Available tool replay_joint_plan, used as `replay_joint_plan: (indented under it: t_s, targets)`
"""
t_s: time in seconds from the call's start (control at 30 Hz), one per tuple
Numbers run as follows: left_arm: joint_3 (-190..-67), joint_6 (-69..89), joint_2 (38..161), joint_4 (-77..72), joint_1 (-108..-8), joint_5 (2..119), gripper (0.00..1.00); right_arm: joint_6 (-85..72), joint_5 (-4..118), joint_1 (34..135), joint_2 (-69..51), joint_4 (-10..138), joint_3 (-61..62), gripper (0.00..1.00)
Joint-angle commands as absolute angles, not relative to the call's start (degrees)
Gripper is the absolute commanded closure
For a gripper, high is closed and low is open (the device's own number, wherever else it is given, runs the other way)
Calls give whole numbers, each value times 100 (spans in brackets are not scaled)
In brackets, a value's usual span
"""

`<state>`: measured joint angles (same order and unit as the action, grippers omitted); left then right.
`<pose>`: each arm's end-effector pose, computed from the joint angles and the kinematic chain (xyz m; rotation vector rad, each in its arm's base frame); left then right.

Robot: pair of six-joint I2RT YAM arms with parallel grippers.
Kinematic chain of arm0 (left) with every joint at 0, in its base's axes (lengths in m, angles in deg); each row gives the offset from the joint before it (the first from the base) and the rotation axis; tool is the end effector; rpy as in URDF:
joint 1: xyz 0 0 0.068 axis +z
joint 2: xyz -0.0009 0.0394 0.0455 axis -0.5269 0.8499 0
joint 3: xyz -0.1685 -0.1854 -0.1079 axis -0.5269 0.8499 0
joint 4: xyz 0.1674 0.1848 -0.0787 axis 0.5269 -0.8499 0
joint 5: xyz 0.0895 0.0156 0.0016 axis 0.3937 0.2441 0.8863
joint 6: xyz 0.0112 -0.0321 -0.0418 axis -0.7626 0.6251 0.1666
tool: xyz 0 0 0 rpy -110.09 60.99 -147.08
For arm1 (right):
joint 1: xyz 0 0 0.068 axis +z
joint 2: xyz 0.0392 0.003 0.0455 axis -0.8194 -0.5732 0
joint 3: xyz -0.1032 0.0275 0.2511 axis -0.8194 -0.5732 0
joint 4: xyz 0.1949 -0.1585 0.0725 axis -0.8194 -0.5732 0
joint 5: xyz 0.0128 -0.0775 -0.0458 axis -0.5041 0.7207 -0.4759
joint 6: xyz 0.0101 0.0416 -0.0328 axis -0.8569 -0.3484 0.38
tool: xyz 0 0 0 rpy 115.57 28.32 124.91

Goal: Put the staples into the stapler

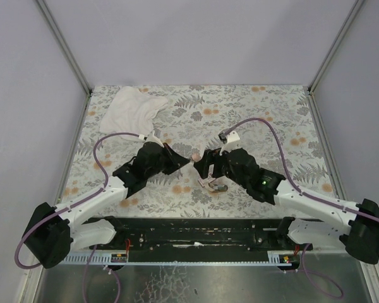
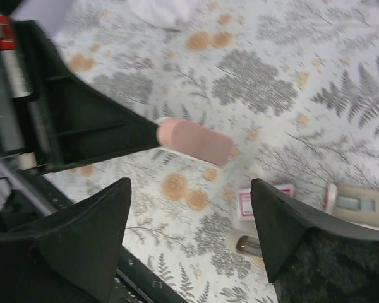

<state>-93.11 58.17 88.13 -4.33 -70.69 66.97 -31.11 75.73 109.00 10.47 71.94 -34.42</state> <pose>0.1920 -0.1562 0.2435 -0.3793 2.1967 -1.0613 0.1528 0.1982 0.2882 -0.2277 1.8785 0.8673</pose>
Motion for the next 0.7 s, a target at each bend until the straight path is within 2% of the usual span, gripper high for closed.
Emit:
replay_joint_plan:
  t_s: [0.0,0.17,0.5,0.67]
  targets:
    - [-9479,5676,8831,-708,-7169,7213,100,-3403,8220,10935,588,6244,-2823,20]
    - [-9435,5696,8843,-733,-7187,7193,100,-3272,8137,10960,184,6077,-2491,24]
    - [-9442,5687,8889,-733,-7238,7158,100,-2997,7977,11088,-294,6300,-2092,22]
    - [-9498,5677,8938,-724,-7276,7162,100,-2951,8136,11094,-710,6373,-1874,28]
